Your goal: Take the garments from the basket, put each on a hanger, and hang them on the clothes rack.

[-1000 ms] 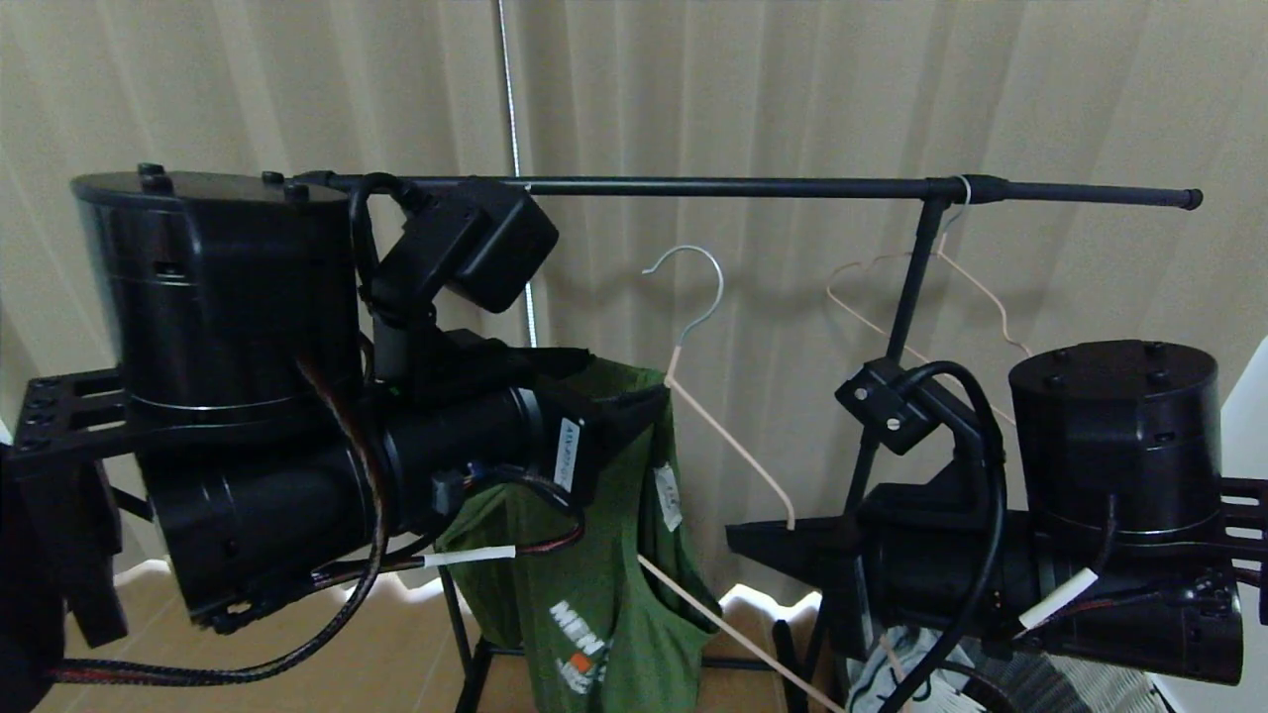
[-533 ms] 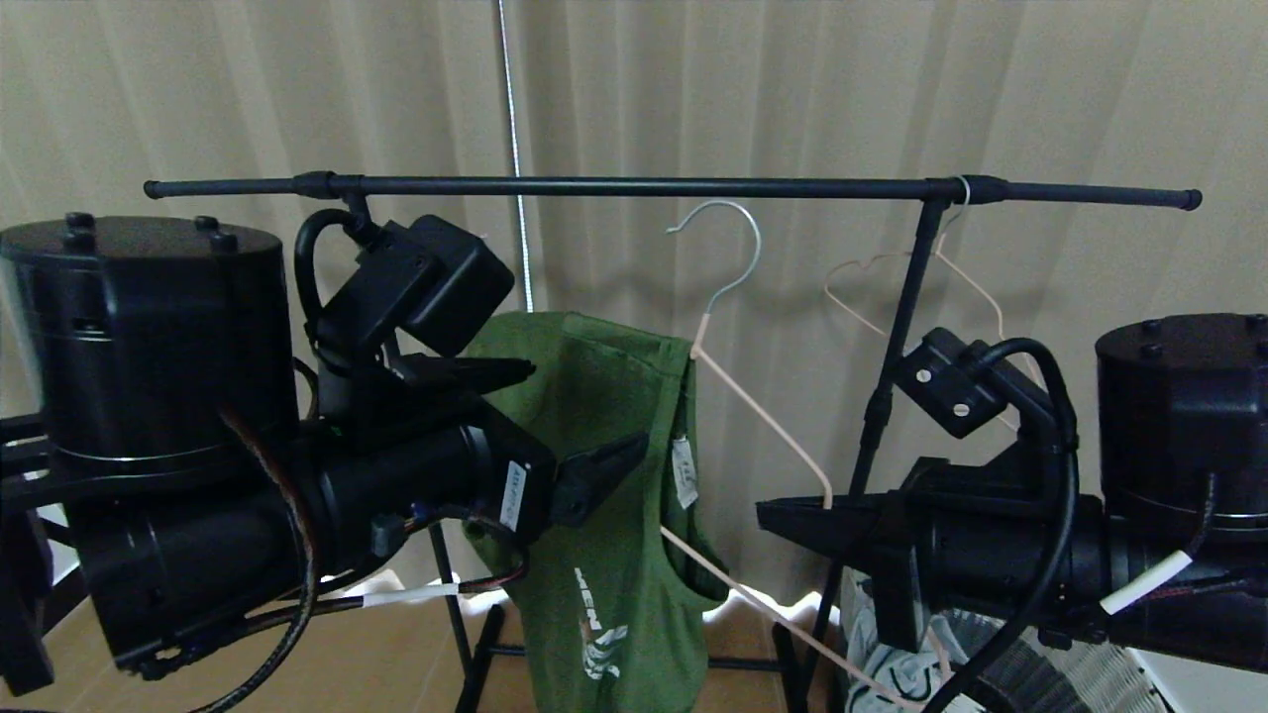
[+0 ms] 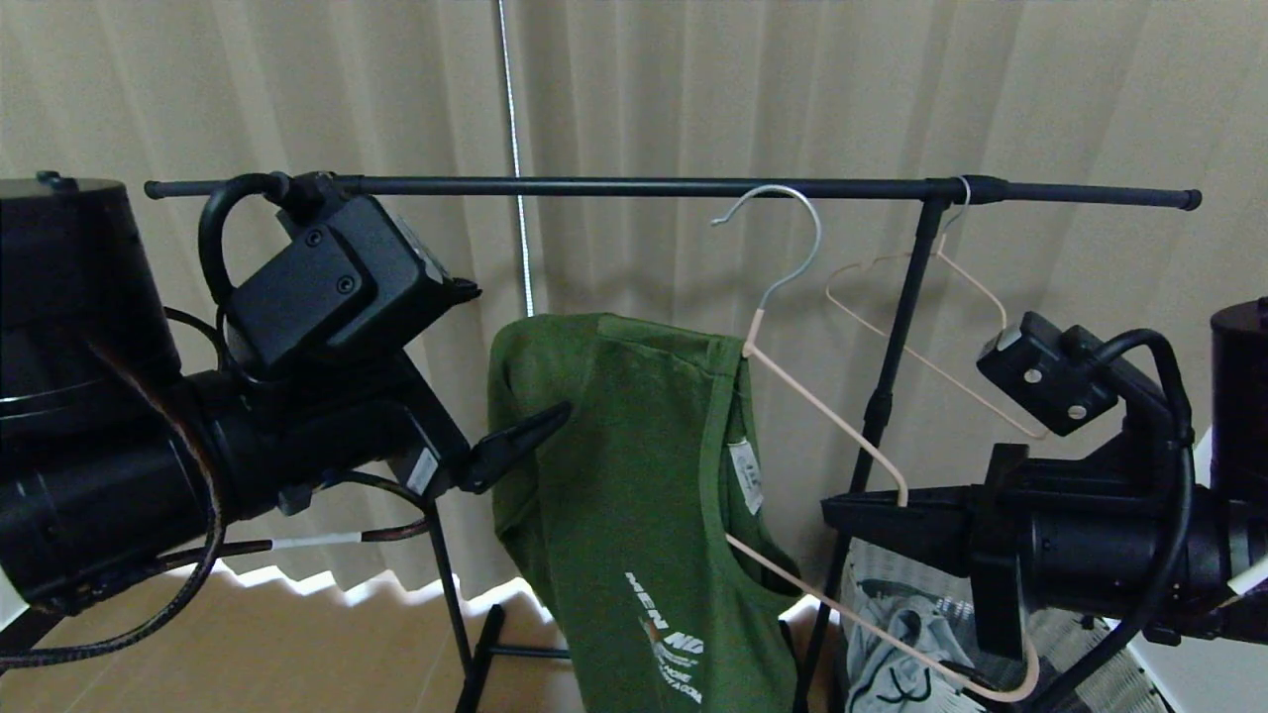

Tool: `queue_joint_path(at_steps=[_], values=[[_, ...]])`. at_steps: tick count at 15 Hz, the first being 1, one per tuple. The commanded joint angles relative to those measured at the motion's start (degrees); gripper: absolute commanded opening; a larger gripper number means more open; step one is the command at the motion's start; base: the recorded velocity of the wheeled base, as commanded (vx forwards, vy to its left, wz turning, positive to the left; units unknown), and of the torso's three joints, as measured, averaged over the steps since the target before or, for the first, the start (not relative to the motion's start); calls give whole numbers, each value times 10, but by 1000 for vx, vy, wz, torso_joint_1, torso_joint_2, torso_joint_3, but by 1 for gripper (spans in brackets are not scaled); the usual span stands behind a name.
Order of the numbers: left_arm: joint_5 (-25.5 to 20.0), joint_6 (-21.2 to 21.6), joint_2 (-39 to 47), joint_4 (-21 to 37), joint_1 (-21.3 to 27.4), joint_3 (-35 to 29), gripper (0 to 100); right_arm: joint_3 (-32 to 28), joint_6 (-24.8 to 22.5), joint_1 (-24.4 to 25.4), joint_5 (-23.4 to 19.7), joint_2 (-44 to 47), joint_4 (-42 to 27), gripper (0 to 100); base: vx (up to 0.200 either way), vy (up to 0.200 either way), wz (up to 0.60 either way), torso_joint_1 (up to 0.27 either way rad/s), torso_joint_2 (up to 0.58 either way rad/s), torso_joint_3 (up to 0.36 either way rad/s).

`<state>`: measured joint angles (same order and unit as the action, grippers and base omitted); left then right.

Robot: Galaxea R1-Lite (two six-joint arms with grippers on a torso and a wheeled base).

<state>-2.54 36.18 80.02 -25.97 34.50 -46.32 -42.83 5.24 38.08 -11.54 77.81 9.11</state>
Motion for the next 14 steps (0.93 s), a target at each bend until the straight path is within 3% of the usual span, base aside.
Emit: queue_joint_path(at_steps=[1,3,8,13,14], values=[[-1,60,22,-2,-3,-17,100,0,-1,3,-8,-1,0,0,0,0,0,0,0,0],[-1,86,46,-4,-7,-32,100,2,-15,9,-23,-4,-1,0,0,0,0,0,0,0],[-11,87,87,-30,-7,-55,100,3,-17,30,-26,-3,0,0,0,0,0,0,0,0],[-19,89,92,-49,-19,-51,100,3,-20,41,-59,-4,5,0,0,0,0,0,0,0],[-19,89,92,-49,-19,-52,0,2,-20,45,-59,-4,5,0,0,0,0,0,0,0]])
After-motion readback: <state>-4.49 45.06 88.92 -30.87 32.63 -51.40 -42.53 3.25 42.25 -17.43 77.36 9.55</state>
